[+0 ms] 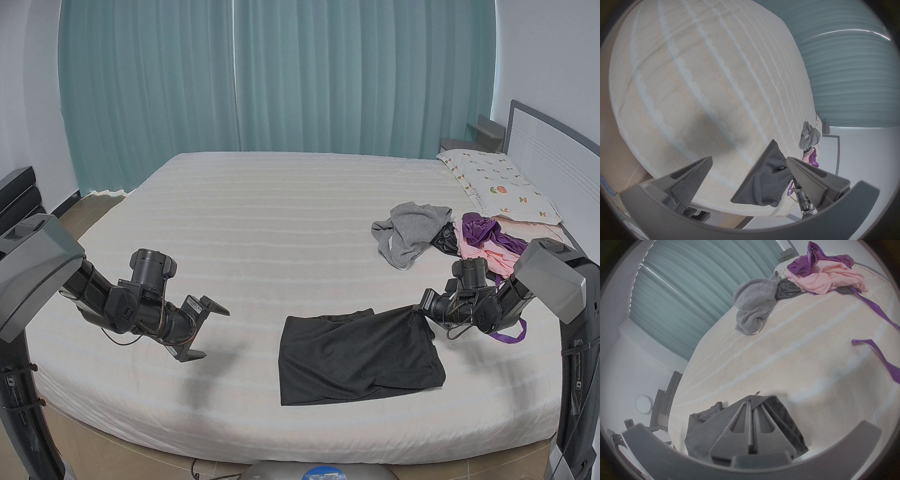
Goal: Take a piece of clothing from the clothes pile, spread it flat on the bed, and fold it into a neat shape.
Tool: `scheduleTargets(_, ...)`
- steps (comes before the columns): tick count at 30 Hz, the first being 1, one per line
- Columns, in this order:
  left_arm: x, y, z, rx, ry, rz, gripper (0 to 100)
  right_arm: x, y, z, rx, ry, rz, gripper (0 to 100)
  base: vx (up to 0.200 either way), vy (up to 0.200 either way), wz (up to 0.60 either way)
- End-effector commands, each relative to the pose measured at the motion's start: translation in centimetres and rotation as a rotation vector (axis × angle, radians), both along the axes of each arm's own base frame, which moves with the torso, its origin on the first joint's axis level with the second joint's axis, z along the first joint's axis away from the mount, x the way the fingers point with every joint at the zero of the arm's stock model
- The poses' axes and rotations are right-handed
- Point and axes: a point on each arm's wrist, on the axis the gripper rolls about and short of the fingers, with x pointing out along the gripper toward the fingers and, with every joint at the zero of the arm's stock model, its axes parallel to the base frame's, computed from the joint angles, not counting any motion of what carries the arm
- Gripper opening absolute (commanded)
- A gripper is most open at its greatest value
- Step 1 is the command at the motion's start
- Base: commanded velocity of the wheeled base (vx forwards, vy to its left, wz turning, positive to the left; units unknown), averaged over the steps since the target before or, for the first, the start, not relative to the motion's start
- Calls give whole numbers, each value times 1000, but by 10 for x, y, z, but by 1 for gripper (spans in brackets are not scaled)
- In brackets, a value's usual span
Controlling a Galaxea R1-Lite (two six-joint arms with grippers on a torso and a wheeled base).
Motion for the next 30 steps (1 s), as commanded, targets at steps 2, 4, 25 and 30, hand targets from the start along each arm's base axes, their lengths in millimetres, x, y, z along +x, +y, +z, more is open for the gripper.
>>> scheduleTargets(2,0,-1,-1,3,2,0,100,7,-8,-6,-28,-6,-54,0,0,0,0)
scheduleTargets(4,0,-1,-2,3,4,0,100,7,-10,-7,-31,-3,-62,0,0,0,0)
scheduleTargets(25,-4,-11,-5,49,-4,-42,100,-22,-12,8,7,24,9,100,0,0,0)
scheduleTargets(30,-4,-12,-4,47,-4,-41,100,-36,-17,9,-38,13,46,100,-80,0,0)
